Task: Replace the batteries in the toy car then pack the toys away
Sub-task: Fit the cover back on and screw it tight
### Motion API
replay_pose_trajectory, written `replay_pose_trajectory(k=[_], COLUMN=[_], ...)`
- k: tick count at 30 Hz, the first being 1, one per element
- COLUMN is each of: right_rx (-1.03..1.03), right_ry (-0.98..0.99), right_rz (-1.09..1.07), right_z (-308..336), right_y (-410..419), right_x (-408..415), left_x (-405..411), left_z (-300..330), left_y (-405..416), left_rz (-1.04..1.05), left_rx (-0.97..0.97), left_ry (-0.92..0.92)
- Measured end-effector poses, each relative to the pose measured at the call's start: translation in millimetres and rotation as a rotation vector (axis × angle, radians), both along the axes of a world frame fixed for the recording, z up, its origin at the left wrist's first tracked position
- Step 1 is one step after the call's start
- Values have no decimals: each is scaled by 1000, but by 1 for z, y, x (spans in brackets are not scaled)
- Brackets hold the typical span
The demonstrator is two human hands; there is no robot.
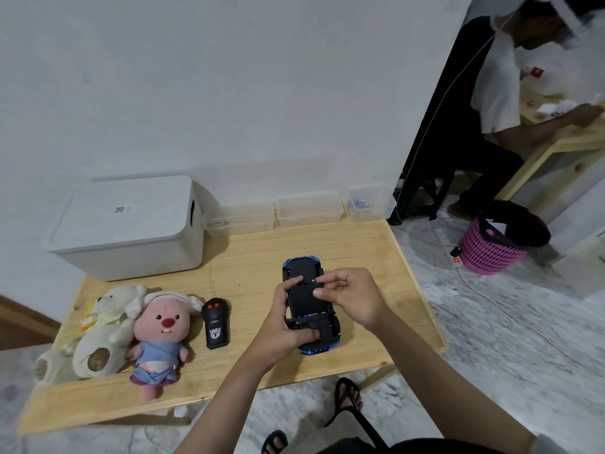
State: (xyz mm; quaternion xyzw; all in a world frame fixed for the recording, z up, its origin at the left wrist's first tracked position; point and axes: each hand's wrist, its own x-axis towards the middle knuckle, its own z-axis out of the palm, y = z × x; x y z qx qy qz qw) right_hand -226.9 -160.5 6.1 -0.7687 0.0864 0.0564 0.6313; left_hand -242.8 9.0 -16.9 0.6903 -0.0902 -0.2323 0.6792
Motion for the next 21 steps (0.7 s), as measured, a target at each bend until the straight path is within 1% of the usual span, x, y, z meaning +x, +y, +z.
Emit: replay_pose_trajectory(k=[6, 12, 17, 21], right_rx=[-52, -201, -331, -368], right_ry=[-16, -35, -170, -235], right_rz=[15, 46, 43, 54], right_z=[3, 6, 7, 8], right_y=[2, 10, 22, 28], right_x=[2, 0, -7, -10], left_x=[0, -3, -5, -5], left_z=[3, 3, 5, 6], left_y=[6, 11, 11, 13], left_rz=[19, 54, 160, 222], left_rx=[-20, -16, -39, -26], left_ry=[-9, -35, -31, -66])
